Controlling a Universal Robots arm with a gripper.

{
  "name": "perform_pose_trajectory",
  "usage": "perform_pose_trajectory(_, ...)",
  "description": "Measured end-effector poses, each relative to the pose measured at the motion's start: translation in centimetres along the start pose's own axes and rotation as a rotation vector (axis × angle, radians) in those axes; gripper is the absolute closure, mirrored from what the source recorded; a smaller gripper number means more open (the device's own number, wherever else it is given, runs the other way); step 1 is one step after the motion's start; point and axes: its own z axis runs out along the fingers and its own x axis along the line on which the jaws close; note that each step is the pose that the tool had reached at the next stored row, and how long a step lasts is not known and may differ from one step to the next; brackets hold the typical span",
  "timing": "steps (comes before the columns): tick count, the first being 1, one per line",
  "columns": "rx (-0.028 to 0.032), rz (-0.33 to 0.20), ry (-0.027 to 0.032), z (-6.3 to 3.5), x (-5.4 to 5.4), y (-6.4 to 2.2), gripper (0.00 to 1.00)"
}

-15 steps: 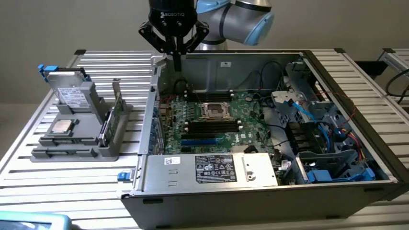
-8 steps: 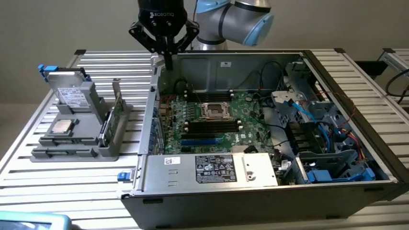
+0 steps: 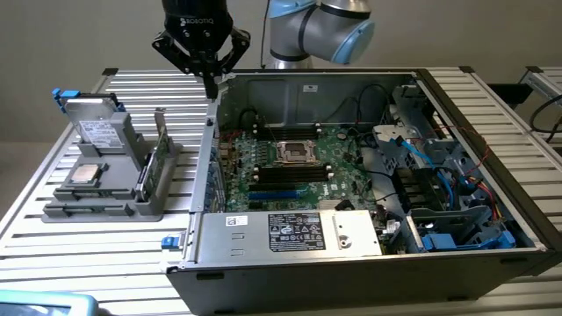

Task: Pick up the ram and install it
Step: 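Reach for the ram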

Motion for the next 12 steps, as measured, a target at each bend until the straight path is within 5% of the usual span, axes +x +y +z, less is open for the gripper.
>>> perform_pose_trajectory(6, -0.0038, -0.006, 0.0038, 0.19, 2.1, -0.31, 0.89)
perform_pose_trajectory(12, -0.0030, -0.016, 0.0188, 0.46, 3.5, -0.47, 0.89)
